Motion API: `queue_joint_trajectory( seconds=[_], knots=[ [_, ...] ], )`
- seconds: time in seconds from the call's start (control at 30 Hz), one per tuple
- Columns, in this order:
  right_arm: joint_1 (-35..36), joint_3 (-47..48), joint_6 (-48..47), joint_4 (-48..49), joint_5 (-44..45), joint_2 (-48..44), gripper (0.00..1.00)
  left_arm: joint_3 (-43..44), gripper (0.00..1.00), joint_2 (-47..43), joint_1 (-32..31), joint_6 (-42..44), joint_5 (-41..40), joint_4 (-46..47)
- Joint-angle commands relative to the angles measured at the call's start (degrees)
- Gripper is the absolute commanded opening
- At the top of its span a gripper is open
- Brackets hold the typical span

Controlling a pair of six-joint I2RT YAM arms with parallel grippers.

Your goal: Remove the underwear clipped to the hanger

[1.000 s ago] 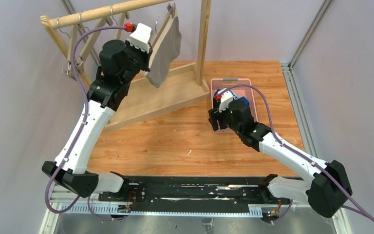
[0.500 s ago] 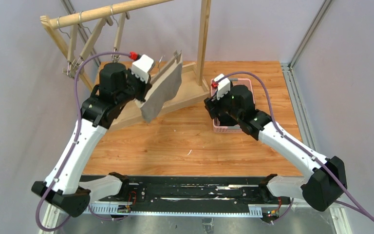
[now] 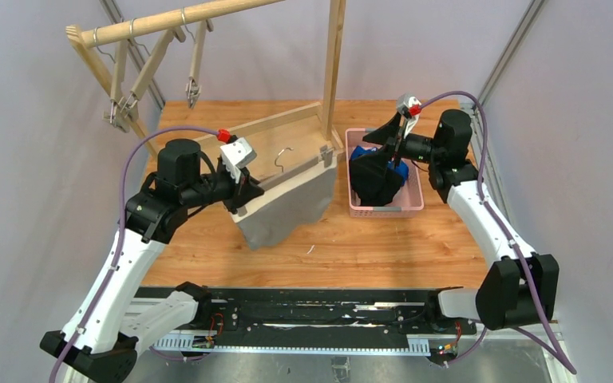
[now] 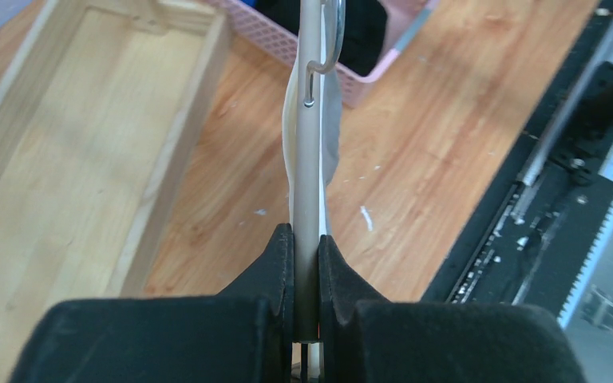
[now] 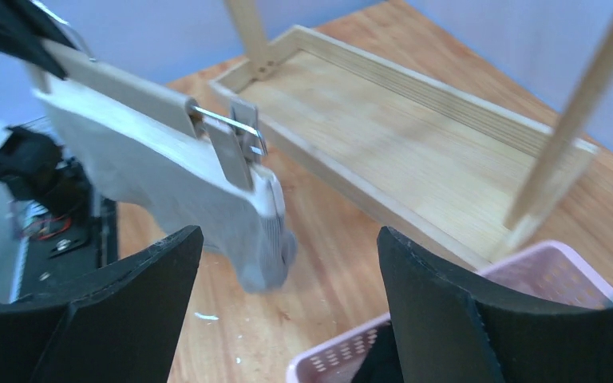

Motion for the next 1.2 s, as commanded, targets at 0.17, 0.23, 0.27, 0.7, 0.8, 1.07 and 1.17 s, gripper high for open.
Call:
queue_joint_trajectory(
  seconds=[0.17,0.23,0.27,0.7,0.8,1.07,1.17],
  knots=[
    [1.8,-0.4,2.8,4.4,-15.2,-4.1,0.82,-2.1,0.0,0.2,0.0,-0.5,14.3,4.3],
    [2.2,-0.1,3.2,4.4,-15.6,-4.3,0.82,-2.0,0.0,0.6,0.0,-0.4,15.1,4.3],
    [2.5,0.1,3.2,4.5,-15.8,-4.3,0.82,-2.0,0.0,0.6,0.1,-0.4,15.5,4.4],
    [8.7,1.5,3.0,4.1,-16.3,-0.4,0.81,-2.1,0.0,-0.5,0.0,0.8,19.0,5.0],
    [8.8,1.6,3.0,4.0,-16.0,-0.2,0.8,-2.2,0.0,-0.5,0.1,0.8,18.0,5.0],
    [8.8,2.1,1.8,1.8,-15.0,-0.1,0.66,-2.2,0.0,0.2,0.1,0.1,17.1,5.7],
    [8.9,2.4,1.3,0.8,-15.5,0.3,0.5,-2.3,0.0,0.5,0.0,-0.3,17.0,6.0]
  ],
)
